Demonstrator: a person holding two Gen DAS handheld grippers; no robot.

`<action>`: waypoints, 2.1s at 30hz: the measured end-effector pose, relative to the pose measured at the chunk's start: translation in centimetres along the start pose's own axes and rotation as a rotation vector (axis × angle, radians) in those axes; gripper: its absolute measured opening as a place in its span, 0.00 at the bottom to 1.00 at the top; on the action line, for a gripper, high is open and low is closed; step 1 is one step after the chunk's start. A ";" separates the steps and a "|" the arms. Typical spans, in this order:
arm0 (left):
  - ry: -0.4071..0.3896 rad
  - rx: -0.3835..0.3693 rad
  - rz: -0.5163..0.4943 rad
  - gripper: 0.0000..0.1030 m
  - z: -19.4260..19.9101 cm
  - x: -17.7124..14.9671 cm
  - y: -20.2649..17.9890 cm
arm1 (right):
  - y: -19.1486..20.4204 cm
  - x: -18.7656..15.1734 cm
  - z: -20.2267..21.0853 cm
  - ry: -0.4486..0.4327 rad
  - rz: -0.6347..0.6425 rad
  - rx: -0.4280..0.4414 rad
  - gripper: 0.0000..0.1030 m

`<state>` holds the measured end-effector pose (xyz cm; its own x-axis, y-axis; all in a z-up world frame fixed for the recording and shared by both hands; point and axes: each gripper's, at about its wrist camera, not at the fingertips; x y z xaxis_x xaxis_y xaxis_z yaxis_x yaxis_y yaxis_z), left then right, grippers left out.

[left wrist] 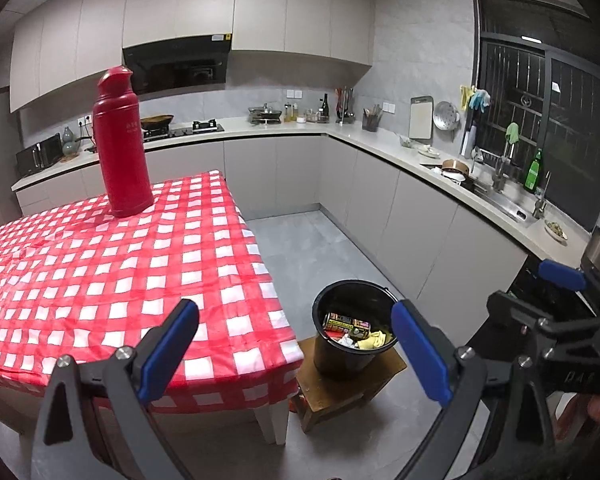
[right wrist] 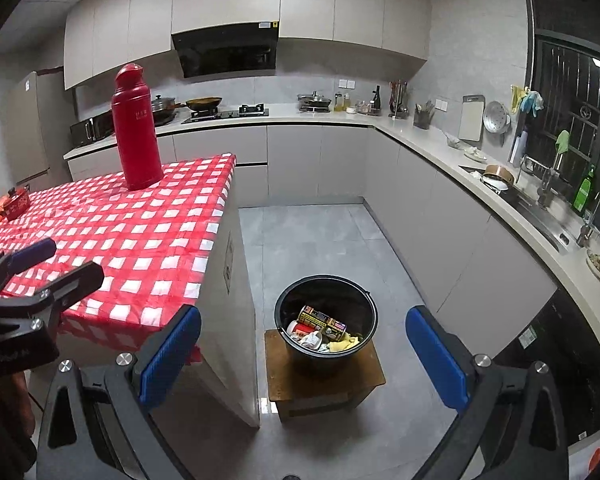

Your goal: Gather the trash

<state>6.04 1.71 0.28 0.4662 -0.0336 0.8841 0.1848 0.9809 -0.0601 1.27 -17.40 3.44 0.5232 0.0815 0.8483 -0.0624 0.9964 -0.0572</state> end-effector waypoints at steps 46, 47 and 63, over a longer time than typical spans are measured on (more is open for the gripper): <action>-0.036 -0.022 -0.002 0.95 1.1 0.6 -0.1 | 0.9 1.1 0.5 -0.030 -0.005 -0.016 1.00; -0.037 -0.021 0.000 0.95 1.1 0.7 -0.1 | 0.9 1.1 0.5 -0.030 -0.004 -0.014 1.00; -0.042 -0.023 -0.003 0.95 1.1 0.9 -0.2 | 0.5 1.0 0.4 -0.032 -0.007 -0.009 1.00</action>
<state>5.44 1.74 1.58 0.4292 -0.0284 0.9028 0.2066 0.9761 -0.0675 1.38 -16.84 4.49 0.4962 0.0739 0.8651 -0.0516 0.9971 -0.0556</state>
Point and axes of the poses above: each gripper's, at about its wrist camera, not at the fingertips, and z roughly against the way its jaws point, y to its left, x to its top, and after that the axes turned 5 degrees about -y, right-handed
